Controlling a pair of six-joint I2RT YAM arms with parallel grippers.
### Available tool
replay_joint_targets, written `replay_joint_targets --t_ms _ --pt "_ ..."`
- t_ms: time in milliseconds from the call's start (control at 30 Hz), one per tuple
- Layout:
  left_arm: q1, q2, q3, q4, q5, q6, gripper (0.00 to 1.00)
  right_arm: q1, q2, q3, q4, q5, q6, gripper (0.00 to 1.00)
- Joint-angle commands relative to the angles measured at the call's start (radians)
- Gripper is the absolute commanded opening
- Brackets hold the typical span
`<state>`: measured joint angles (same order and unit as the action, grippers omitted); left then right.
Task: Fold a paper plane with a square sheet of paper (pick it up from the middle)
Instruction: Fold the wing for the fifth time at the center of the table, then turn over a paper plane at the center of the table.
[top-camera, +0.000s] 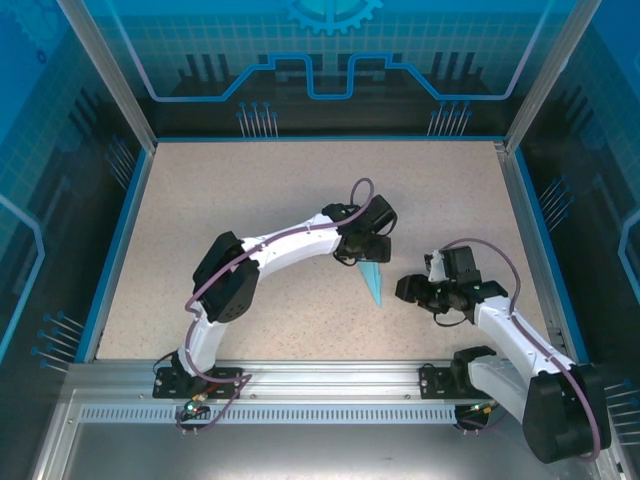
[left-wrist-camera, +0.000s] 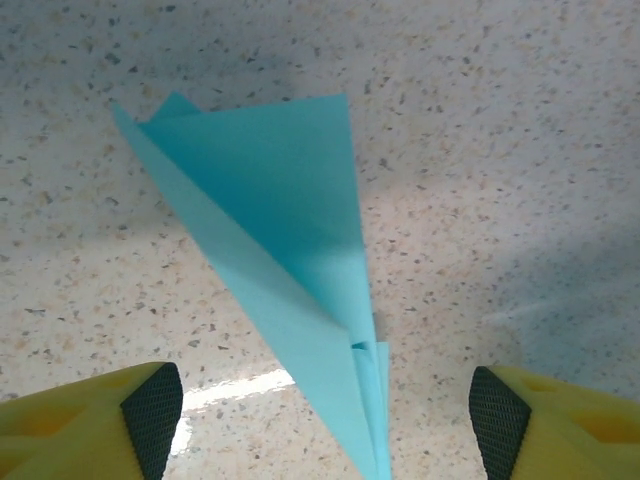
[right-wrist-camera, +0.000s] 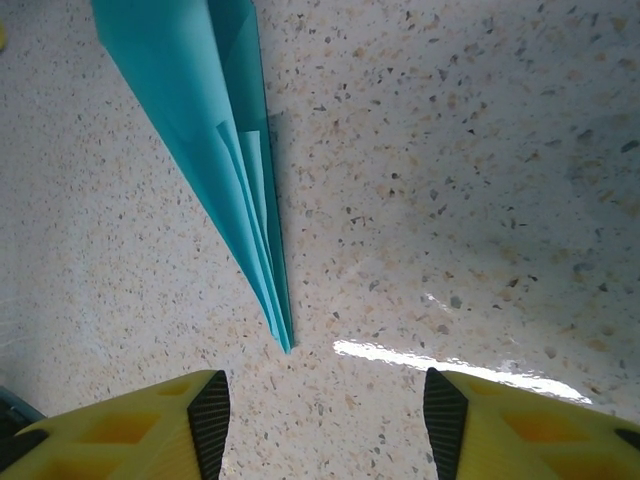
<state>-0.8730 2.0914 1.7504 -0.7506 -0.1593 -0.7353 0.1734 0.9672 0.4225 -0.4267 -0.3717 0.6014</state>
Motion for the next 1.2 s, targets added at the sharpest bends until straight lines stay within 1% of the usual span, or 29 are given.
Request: replay_joint_targets --t_ms 0,133,233,367,433,533,833,1000,1167 --pt "0.009 0.059 0.051 -0.084 -0.053 -0.041 0.79 -0.019 0.013 -0.001 0.026 -0.056 0.001 0.58" --pt "0.016 0.083 0.062 -0.077 -0.037 -0.051 0.78 -0.02 0.024 0.007 0.044 -0.078 -0.01 0.59" --pt "0.033 0.096 0.051 -0.062 -0.001 -0.062 0.77 -0.018 0.041 0.009 0.064 -0.1 -0.009 0.6" --pt "0.045 0.079 0.013 -0.025 0.031 -0.066 0.71 -0.019 0.076 0.018 0.092 -0.126 -0.008 0.6" --pt "0.051 0.071 -0.005 -0.016 0.039 -0.064 0.62 -0.018 0.104 0.026 0.111 -0.137 -0.007 0.6" --pt "0.053 0.048 -0.044 0.0 0.042 -0.063 0.51 -0.016 0.142 0.038 0.134 -0.145 -0.008 0.59" --pt "0.063 -0.006 -0.138 0.048 0.049 -0.062 0.34 0.016 0.289 0.096 0.198 -0.153 -0.026 0.58" --pt "0.065 -0.022 -0.168 0.075 0.056 -0.062 0.33 0.063 0.407 0.158 0.219 -0.161 -0.063 0.54" --pt "0.064 -0.022 -0.17 0.073 0.054 -0.056 0.32 0.081 0.503 0.216 0.233 -0.16 -0.096 0.52"
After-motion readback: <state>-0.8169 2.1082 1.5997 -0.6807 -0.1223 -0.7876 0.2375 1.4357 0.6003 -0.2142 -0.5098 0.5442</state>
